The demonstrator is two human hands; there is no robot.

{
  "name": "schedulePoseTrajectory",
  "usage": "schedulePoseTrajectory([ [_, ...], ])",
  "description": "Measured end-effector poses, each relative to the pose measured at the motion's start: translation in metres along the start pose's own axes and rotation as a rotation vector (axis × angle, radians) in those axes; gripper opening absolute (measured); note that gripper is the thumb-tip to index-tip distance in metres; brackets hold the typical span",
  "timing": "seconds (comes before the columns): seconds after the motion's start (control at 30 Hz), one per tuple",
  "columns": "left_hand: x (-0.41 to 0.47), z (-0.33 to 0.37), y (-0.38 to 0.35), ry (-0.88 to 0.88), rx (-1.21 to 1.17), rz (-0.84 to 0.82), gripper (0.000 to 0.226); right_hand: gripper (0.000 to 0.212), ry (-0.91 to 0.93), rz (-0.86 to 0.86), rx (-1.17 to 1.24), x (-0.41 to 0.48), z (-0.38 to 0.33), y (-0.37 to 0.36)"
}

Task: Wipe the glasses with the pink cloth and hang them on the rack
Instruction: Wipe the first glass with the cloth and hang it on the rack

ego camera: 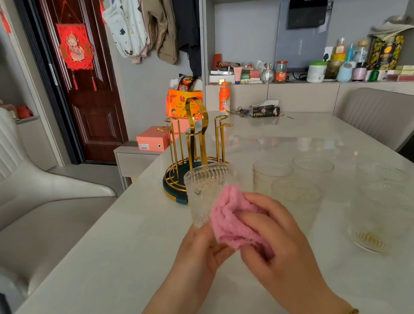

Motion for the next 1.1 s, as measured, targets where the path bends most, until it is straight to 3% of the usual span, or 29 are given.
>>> schedulePoseTrajectory([
  [0.07, -0.002, -0.004, -0.003, 0.017, 0.036, 0.002, 0.084, 0.037, -0.055, 0.045, 0.047, 0.003, 0.002, 0.008],
  [0.13, -0.005, -0.008, -0.006, 0.014, -0.006, -0.026, 0.103, 0.039, -0.22, 0.12, 0.242, 0.003, 0.01, 0.015],
  [0.27, -0.006, -0.006, -0.008, 0.01, -0.167, -0.053, 0.086, 0.012, -0.575, 0.145, 0.508, -0.004, 0.032, 0.008],
  [0.33, -0.003, -0.006, -0.004, 0.007, -0.211, 0.009, 0.075, 0.01, -0.629, 0.098, 0.539, -0.007, 0.036, 0.001],
  [0.43, 0.0, -0.005, 0.007, -0.017, -0.171, 0.109, 0.059, 0.02, -0.482, 0.067, 0.433, -0.008, 0.022, -0.004],
  [0.6, -0.002, 0.0, 0.004, -0.062, -0.035, 0.082, 0.031, 0.029, -0.326, 0.119, 0.344, -0.003, 0.013, 0.002],
  [0.67, -0.003, 0.0, 0.006, -0.053, -0.019, 0.063, 0.033, 0.036, -0.325, 0.129, 0.356, -0.004, 0.014, 0.002],
  [0.77, -0.001, -0.002, 0.011, -0.026, -0.001, 0.082, 0.064, 0.041, -0.275, 0.144, 0.312, -0.004, 0.011, 0.004],
  [0.9, -0.001, -0.007, 0.009, 0.027, -0.05, 0.075, 0.072, 0.033, -0.179, 0.123, 0.187, -0.001, 0.004, 0.005],
  [1.0, -0.002, -0.004, 0.002, -0.035, 0.051, 0.006, 0.073, 0.03, -0.084, 0.092, 0.059, -0.002, -0.005, 0.001],
  [1.1, -0.004, 0.0, 0.0, -0.067, 0.091, -0.023, 0.08, 0.03, -0.093, 0.089, 0.122, 0.0, -0.01, 0.005],
])
Point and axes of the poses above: each hand's wrist, its own x-axis towards the middle knuckle, its own y-axis out of the back of the hand, z = x × y, the point moved 5 cm from there along x, towards the middle knuckle, and after that the axes turned 5 degrees about -y, right-handed, at the moved point
